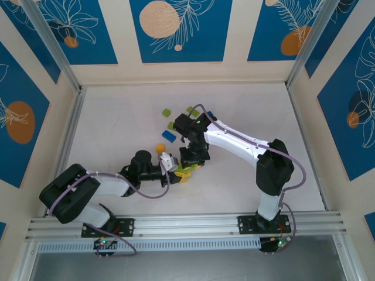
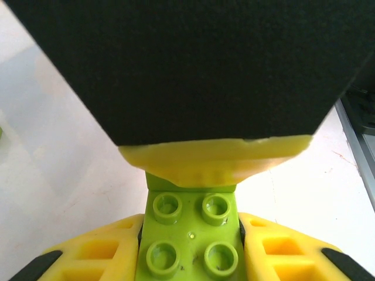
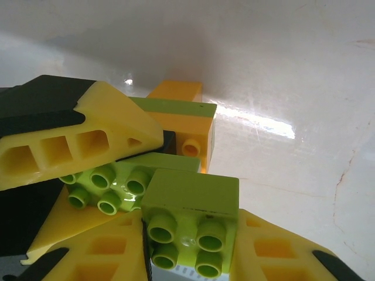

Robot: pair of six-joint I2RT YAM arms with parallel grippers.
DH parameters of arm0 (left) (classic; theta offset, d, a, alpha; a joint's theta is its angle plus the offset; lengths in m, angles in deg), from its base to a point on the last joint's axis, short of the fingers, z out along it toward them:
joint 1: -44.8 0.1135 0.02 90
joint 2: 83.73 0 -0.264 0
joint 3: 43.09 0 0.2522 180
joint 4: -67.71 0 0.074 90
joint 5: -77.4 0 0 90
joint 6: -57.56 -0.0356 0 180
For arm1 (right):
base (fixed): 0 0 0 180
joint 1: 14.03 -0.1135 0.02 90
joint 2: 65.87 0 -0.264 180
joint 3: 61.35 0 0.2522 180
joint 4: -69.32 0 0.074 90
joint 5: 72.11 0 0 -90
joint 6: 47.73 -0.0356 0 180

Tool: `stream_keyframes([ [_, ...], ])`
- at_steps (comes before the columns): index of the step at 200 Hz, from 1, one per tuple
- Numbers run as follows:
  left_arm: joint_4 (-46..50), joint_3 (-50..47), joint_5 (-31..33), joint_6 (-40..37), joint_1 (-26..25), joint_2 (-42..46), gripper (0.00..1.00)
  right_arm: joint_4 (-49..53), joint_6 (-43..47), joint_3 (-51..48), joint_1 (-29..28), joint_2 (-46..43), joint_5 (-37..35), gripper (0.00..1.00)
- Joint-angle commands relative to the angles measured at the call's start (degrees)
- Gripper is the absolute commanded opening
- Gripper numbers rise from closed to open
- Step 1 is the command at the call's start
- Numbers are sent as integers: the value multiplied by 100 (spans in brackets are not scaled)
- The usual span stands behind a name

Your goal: Assemble a carrot with lego

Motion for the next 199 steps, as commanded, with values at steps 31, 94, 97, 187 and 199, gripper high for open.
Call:
stream_keyframes([
  [31,241,138,44,-56,46,-145,28,402,41,-88,-123,504,-347,36],
  [94,294,171,36,-76,35,-169,28,154,147,278,-123,174,-389,70],
  [97,298,169,44,-75,37,-171,28,131,142,285,-117,149,-380,71],
  [187,336,198,79,-84,34,-169,34,328,228,509,-23,-490,-564,77],
  [199,347,196,69,-80,35,-166,36,450,197,495,28,-585,-762,77],
])
